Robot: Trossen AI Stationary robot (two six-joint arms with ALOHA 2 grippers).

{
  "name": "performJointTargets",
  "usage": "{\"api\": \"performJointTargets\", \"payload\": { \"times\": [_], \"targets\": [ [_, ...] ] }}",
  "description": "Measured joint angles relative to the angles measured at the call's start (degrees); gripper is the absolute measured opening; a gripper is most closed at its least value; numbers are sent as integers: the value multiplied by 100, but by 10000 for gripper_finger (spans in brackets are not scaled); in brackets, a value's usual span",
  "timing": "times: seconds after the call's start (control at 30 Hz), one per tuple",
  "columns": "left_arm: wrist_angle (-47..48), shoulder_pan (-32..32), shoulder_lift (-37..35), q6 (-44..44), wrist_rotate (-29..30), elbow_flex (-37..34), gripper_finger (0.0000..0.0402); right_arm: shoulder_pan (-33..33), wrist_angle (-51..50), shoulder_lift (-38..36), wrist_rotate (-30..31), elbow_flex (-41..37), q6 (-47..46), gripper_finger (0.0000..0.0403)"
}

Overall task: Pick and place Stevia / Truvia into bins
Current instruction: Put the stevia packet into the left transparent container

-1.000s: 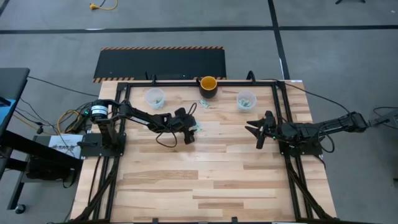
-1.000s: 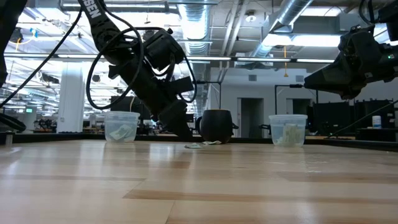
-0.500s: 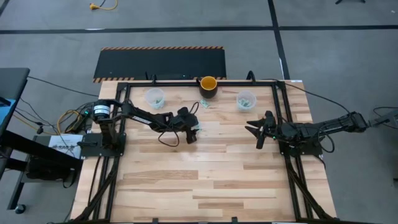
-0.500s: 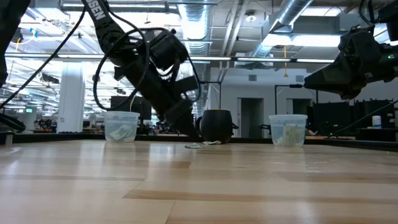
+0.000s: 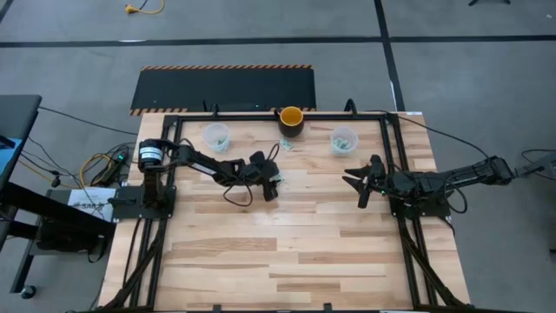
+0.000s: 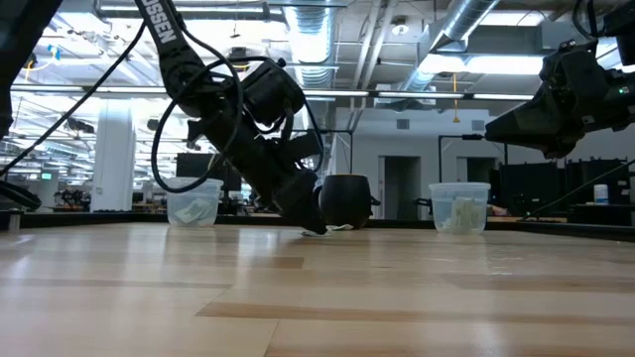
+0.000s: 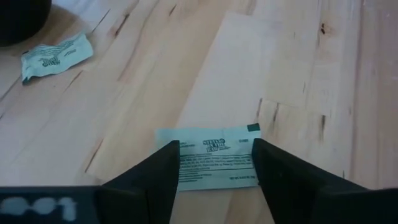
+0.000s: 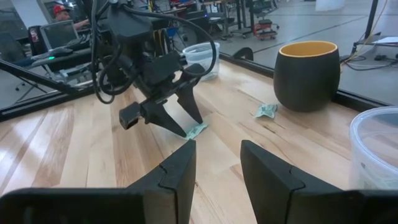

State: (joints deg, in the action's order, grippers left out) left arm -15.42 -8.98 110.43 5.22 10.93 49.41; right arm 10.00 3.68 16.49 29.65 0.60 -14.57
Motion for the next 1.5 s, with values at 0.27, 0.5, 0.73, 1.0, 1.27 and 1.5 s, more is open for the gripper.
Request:
{"api": "performJointTargets", "payload": {
  "times": [0.27,0.5,0.73,1.0,1.27,1.5],
  "targets": [
    [71,110,7,97,135,-9,82,2,0,-1,0,-1,0,121],
    [77,175,13,189,293,-17,10,2,0,0,-2,-1,0,121],
    [136,308,-47,267,526,-31,2,1,0,-1,-2,-2,0,121],
    [416,586,-520,-32,1534,-58,0,2,0,-1,-2,0,0,121],
    [626,828,-1427,-261,2567,-50,0,0,0,-2,-2,1,0,121],
    [2202,931,-2828,-45,4092,-37,0,1,0,-2,-2,1,0,121]
  ]
}}
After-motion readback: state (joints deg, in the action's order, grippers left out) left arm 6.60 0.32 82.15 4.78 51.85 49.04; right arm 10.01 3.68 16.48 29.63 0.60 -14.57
